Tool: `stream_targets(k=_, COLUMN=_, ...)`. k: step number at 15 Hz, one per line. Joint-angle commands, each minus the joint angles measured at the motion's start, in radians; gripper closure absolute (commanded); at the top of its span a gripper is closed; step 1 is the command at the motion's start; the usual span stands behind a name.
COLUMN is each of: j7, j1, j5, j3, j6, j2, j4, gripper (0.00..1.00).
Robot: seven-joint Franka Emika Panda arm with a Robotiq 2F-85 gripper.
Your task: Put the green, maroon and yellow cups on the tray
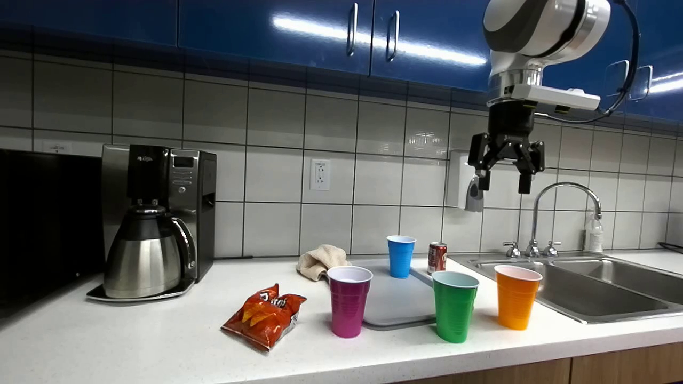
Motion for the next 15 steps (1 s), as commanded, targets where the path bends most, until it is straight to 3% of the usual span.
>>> stream_targets(k=1, j7=0.004, j1=0.001, j5=-0.033, j3=-0.003, j6=0.05, j2=0.012, j4=-0.023, gripper=0.0)
stream_targets(k=15, j7=0.084, j1=-0.036, j5=-0.1, j3=-0.009, j6=0.255, j2=0.173, j4=-0.054, gripper=0.0)
